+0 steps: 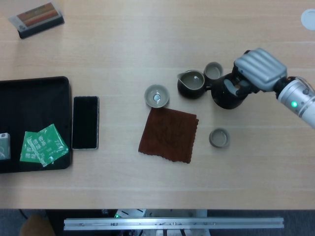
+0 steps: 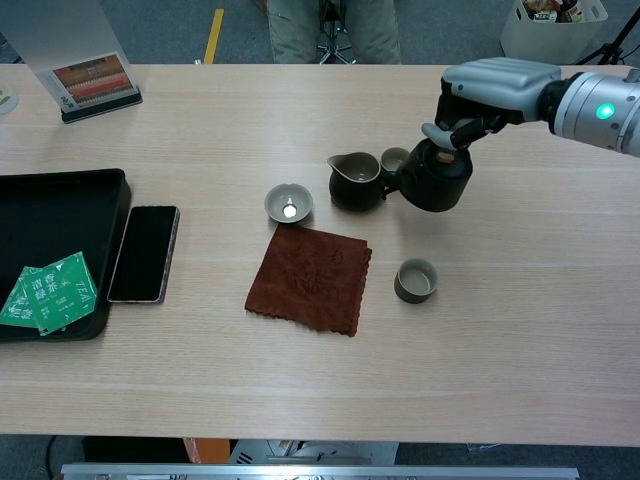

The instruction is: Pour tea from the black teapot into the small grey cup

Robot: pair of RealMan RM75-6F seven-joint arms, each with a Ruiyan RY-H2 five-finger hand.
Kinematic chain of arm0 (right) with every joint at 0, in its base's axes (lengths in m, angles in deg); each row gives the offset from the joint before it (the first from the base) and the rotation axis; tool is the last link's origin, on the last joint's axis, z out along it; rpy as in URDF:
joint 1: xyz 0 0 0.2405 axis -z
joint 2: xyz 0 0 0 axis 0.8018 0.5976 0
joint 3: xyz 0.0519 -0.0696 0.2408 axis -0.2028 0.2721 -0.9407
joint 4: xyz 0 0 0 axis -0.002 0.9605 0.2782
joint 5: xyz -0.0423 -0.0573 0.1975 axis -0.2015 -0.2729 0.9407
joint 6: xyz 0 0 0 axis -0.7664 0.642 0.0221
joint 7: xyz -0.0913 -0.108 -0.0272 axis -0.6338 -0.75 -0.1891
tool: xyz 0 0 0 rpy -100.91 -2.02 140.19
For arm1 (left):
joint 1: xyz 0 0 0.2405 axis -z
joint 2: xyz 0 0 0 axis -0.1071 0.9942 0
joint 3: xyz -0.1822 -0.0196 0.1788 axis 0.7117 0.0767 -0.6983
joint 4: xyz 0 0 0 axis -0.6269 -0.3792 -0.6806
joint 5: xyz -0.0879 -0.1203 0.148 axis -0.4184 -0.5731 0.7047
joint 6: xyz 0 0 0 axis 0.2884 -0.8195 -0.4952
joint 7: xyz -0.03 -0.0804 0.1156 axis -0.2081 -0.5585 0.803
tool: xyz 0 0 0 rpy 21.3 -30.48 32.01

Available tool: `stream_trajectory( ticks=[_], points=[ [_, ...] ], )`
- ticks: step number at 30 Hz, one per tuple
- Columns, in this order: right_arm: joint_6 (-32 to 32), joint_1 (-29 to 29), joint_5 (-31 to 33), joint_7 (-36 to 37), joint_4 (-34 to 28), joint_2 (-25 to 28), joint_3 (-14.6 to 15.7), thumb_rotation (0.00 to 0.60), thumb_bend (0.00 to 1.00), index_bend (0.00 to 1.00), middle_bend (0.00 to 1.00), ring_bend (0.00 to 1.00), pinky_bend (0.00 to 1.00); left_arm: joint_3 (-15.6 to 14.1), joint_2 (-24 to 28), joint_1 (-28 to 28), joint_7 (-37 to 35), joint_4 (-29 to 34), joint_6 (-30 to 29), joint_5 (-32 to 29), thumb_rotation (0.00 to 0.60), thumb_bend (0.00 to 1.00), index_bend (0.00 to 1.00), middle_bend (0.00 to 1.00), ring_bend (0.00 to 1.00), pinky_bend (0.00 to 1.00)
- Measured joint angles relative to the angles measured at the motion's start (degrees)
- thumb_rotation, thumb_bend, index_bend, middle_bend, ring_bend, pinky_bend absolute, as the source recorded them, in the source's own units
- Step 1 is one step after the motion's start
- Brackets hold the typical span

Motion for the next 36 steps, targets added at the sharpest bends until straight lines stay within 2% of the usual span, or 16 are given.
stream_trajectory(
  ticks=[12,22,36],
  points=[
    [2.76,0.59,-3.72,-4.80,-4.48,2.34,1.39,0.392,0.53,1.00,0.93,0.85,0.40,-0.13,-0.29,-0.30,-0.56,-0.39,-0.63,0.51,0.600,0.39,0.27,0.30,0.23,0.22],
    [4.44,1.99,-7.02,-9.02,-8.38,4.03,4.11,0.393,0.53,1.00,0.93,0.85,0.40,-0.35,-0.49,-0.66,-1.09,-0.57,-1.19,1.02,0.600,0.39,0.27,0.30,0.23,0.22],
    [3.23,1.67,-9.82,-16.48,-9.09,4.00,6.24,0.393,0.53,1.00,0.93,0.85,0.40,-0.60,-0.98,-1.41,-2.21,-1.20,-2.25,1.58,0.600,0.39,0.27,0.30,0.23,0.22]
  ],
)
